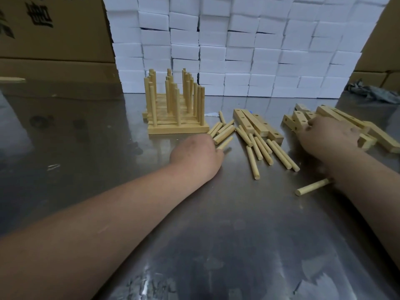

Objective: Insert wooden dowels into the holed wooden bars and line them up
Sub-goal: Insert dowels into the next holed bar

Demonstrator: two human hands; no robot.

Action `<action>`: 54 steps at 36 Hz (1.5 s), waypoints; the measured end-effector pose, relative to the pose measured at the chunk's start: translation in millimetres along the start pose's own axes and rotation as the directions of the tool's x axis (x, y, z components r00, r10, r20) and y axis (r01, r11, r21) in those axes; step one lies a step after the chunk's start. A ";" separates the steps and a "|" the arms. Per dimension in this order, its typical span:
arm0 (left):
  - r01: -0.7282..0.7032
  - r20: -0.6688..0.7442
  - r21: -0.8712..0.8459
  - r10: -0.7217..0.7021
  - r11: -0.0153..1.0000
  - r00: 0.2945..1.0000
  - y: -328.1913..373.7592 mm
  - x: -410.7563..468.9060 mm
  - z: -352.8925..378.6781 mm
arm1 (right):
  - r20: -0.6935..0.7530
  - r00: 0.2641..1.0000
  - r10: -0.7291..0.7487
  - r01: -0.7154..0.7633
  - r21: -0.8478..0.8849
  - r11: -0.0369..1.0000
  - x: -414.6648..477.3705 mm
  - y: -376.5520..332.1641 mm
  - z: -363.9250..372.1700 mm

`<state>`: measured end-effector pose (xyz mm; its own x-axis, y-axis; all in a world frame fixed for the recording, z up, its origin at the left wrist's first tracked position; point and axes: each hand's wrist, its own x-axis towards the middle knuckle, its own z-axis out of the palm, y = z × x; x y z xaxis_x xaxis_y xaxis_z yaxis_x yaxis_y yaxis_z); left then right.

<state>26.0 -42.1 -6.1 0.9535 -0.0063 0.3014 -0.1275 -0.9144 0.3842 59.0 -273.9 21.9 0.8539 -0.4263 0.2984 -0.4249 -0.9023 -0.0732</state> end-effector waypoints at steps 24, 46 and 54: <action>0.190 0.000 -0.891 -0.418 0.412 0.909 -8.6 -16.3 -25.0 | 0.537 0.650 -0.538 -0.704 0.692 -0.160 -91.6 -58.0 -43.4; -0.028 -0.101 -0.810 -0.093 0.585 0.990 -8.4 -31.9 -24.5 | 0.428 0.653 -0.625 -0.547 0.837 0.001 -99.4 -59.6 -38.8; -0.034 -0.137 -0.788 -0.122 0.614 0.983 -9.9 -32.2 -25.6 | 0.367 0.723 -0.586 -0.370 0.921 0.120 -97.5 -57.1 -35.9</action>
<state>-10.4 -22.5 2.8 0.9153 0.1612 0.3692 -0.3259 -0.2425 0.9138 -10.7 -178.5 31.1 0.9762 0.1974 -0.0903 -0.0901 -0.0103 -0.9959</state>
